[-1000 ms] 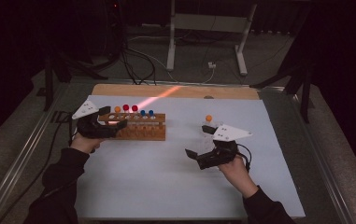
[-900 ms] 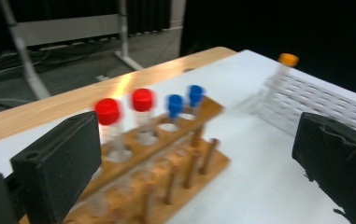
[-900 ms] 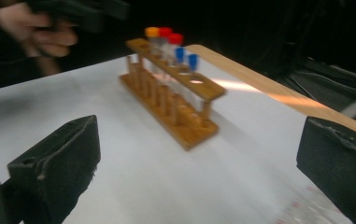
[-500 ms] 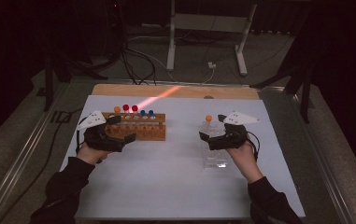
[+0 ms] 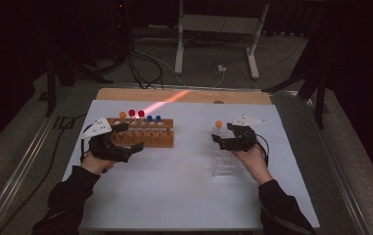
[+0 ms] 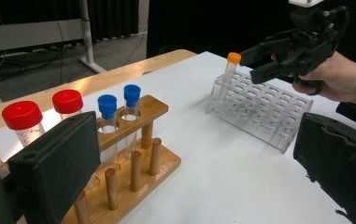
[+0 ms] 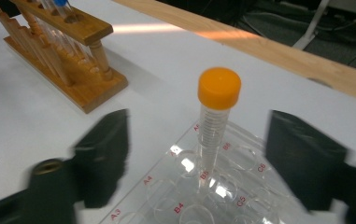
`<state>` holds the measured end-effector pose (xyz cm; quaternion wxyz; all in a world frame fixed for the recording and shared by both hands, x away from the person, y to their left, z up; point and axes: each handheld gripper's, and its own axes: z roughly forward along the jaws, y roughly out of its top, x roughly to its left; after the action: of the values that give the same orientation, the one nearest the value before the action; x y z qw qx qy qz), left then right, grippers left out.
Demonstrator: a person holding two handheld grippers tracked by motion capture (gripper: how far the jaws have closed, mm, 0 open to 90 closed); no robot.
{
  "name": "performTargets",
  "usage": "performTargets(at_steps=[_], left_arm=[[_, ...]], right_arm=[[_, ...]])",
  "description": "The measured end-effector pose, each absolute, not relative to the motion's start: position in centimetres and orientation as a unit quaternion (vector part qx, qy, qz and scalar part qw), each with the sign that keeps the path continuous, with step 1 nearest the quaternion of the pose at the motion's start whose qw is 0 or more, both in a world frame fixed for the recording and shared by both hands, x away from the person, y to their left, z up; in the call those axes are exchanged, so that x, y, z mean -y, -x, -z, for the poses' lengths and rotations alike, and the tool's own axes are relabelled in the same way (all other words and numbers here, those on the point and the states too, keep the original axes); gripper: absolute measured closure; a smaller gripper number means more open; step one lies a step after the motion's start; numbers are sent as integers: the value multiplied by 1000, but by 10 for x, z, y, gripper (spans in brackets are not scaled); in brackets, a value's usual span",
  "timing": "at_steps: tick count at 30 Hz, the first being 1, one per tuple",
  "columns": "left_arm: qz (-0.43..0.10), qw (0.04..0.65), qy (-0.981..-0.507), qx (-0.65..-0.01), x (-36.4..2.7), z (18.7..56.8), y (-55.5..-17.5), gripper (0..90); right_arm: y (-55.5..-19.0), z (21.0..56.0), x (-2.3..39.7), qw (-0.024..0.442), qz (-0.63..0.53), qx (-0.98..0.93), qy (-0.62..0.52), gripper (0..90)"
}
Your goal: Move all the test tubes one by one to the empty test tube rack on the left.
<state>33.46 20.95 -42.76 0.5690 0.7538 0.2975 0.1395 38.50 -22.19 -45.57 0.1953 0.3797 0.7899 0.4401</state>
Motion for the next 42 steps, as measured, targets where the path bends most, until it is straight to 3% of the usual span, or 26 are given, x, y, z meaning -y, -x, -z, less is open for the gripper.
performTargets(at_steps=[7,12,24,42], left_arm=[[-137,566,-758,-294,-208,429,-335,16],[-138,565,-758,-295,-208,428,-334,16],[-139,564,-759,-294,-209,428,-334,16],[-136,562,-762,-292,-208,428,-335,16]], right_arm=[[-392,461,222,194,-433,-794,-380,510],[-397,462,219,195,-424,-800,-378,627],[-403,467,216,197,-411,-804,-382,735],[-393,441,220,223,-438,-789,-367,747]])
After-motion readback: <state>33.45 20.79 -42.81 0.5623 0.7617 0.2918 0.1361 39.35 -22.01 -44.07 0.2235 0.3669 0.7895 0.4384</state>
